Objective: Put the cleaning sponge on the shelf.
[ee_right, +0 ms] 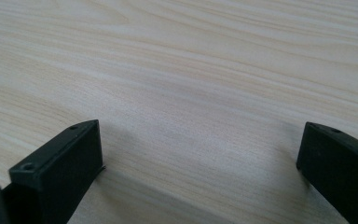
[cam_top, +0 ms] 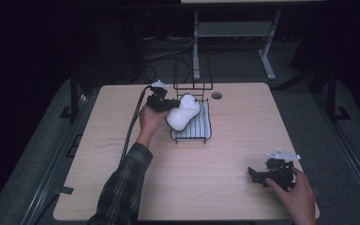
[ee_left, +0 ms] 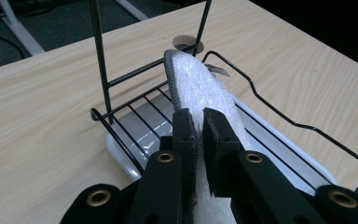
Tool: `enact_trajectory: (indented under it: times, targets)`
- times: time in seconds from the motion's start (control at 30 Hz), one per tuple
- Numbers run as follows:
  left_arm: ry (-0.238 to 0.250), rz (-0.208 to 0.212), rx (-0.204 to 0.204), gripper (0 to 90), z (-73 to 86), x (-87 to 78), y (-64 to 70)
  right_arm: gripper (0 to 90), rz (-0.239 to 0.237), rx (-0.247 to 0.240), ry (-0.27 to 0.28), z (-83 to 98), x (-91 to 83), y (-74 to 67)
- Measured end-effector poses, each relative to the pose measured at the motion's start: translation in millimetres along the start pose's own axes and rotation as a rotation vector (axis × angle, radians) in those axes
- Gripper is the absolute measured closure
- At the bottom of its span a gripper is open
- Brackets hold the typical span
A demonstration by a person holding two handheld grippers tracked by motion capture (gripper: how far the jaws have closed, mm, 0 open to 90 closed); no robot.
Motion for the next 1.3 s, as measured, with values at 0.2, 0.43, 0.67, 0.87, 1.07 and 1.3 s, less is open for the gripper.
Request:
enact_trajectory:
  times: [0.2, 0.43, 0.67, 0.87, 1.07, 1.3]
  targets:
    - [-0.007, -0.017, 0.001, 80.2, 0.3, 1.6, 0.1, 0.0, 0.000, 0.000, 0.000, 0.0, 0.0, 0.0]
    - [-0.020, -0.036, 0.001, 70.3, 3.3, 2.2, -1.7, 0.0, 0.000, 0.000, 0.000, 0.0, 0.0, 0.0]
    - [-0.004, -0.036, 0.006, 68.8, 7.2, -1.0, -0.2, 0.0, 0.000, 0.000, 0.000, 0.0, 0.0, 0.0]
    - [0.003, 0.006, 0.032, 89.7, 12.0, -8.5, 6.6, 0.0, 0.000, 0.000, 0.000, 0.0, 0.0, 0.0]
    - [-0.024, 0.020, 0.065, 89.8, 24.3, -8.1, 18.2, 0.0, 0.000, 0.000, 0.000, 0.0, 0.0, 0.0]
    - [-0.060, 0.037, 0.085, 89.9, 39.9, 3.6, 28.9, 0.0, 0.000, 0.000, 0.000, 0.0, 0.0, 0.0]
Point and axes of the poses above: each handheld gripper's, and its own axes: x roughly forward along the jaws, z roughly out of its underside, y roughly to its right, the point moved 4 cm from there along x, roughly forward along the jaws, and after that the axes turned 11 degrees about -y, right-handed, at the moved point
